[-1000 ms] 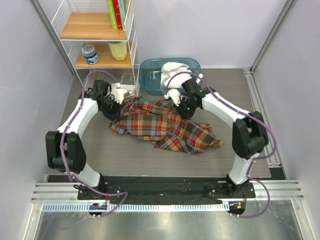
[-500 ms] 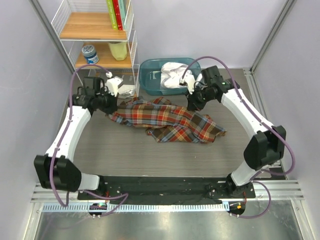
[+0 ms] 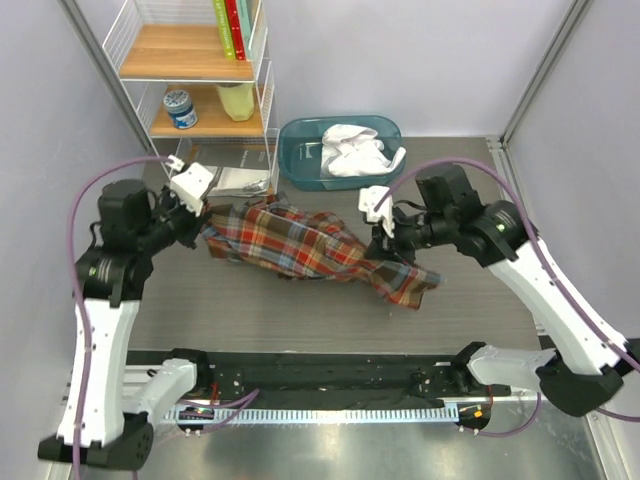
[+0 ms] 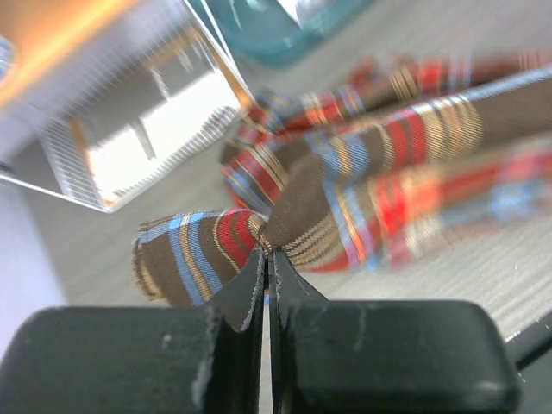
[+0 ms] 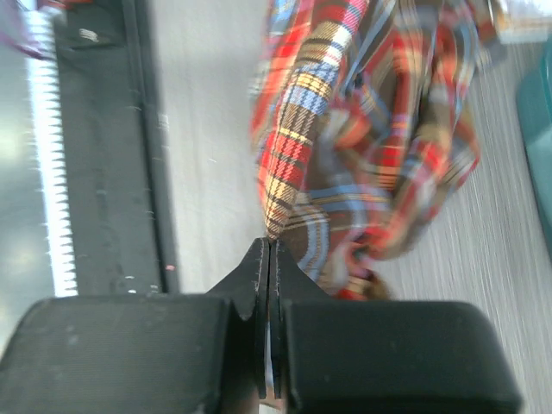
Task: Fold and stack the long sleeve shirts
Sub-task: Flatten the shirt out
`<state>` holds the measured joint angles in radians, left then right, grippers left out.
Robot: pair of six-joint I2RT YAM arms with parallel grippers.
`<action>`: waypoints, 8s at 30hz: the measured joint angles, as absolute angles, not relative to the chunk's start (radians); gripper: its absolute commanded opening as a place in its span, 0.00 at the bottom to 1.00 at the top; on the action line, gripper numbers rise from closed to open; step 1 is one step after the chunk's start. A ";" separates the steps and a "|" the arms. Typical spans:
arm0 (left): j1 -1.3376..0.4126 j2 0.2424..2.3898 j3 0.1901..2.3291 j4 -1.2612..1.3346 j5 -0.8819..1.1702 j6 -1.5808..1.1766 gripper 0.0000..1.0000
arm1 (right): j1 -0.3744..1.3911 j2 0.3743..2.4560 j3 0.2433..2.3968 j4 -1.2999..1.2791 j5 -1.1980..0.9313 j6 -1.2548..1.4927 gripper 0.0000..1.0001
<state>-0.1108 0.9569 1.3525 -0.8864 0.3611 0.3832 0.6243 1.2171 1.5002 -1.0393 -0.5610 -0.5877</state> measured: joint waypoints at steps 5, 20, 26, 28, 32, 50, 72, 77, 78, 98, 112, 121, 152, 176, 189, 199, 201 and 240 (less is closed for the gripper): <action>-0.111 0.822 1.361 -0.896 0.349 0.387 0.00 | 0.644 1.144 1.530 -1.089 -0.562 -0.546 0.01; -0.109 1.439 1.309 -0.712 0.141 0.352 0.51 | 0.339 1.821 1.722 -0.973 -0.430 -0.570 0.72; -0.095 1.424 1.277 -0.768 0.263 0.384 0.77 | 0.252 1.733 1.631 -1.001 -0.439 -0.575 0.69; -0.154 1.295 1.229 -0.817 0.327 0.422 0.76 | 0.252 1.581 1.523 -1.011 -0.464 -0.586 0.63; -0.393 1.112 1.083 -0.858 0.426 0.448 0.72 | 0.267 1.306 1.331 -1.023 -0.532 -0.616 0.56; -0.689 1.330 0.899 -0.818 0.431 0.356 0.58 | 0.275 1.221 1.023 -0.987 -0.560 -0.645 0.49; -0.505 1.473 0.900 -0.760 0.550 0.398 0.38 | 0.346 1.290 0.991 -0.904 -0.519 -0.645 0.49; -0.554 1.468 0.901 -0.796 0.602 0.431 0.28 | 0.346 1.290 0.991 -0.904 -0.509 -0.645 0.49; -0.563 1.464 0.901 -0.801 0.606 0.432 0.27 | 0.346 1.290 0.991 -0.904 -0.508 -0.645 0.49; -0.646 1.483 1.034 -0.865 0.601 0.365 0.00 | 0.346 1.253 1.010 -0.903 -0.490 -0.631 0.78; -0.613 1.371 1.493 -0.857 0.850 0.122 0.00 | 0.324 0.874 0.905 -0.735 -0.431 -0.676 0.97; -0.538 1.476 1.565 -0.715 0.883 -0.087 0.00 | 0.324 0.638 0.735 -0.652 -0.495 -0.683 1.00; -0.467 1.494 1.621 -0.361 0.912 -0.447 0.00 | 0.628 0.834 0.440 0.156 -0.228 -0.406 0.21; -0.465 1.205 1.150 -0.965 0.448 0.571 0.47 | 0.471 0.776 0.750 -0.096 -0.178 -0.423 0.01; -0.285 1.305 0.905 -0.820 0.255 0.860 0.62 | 0.457 1.028 0.759 -0.136 -0.105 -0.407 0.01; -0.268 1.490 0.878 -0.577 0.073 0.935 0.44 | 0.428 1.027 0.770 -0.123 -0.099 -0.403 0.01; -0.265 1.487 0.878 -0.555 0.052 0.957 0.28 | 0.428 1.016 0.770 -0.129 -0.100 -0.404 0.01; 0.101 1.477 1.242 -0.899 0.411 0.789 0.78 | 0.330 1.275 0.899 -0.329 -0.171 -0.530 0.01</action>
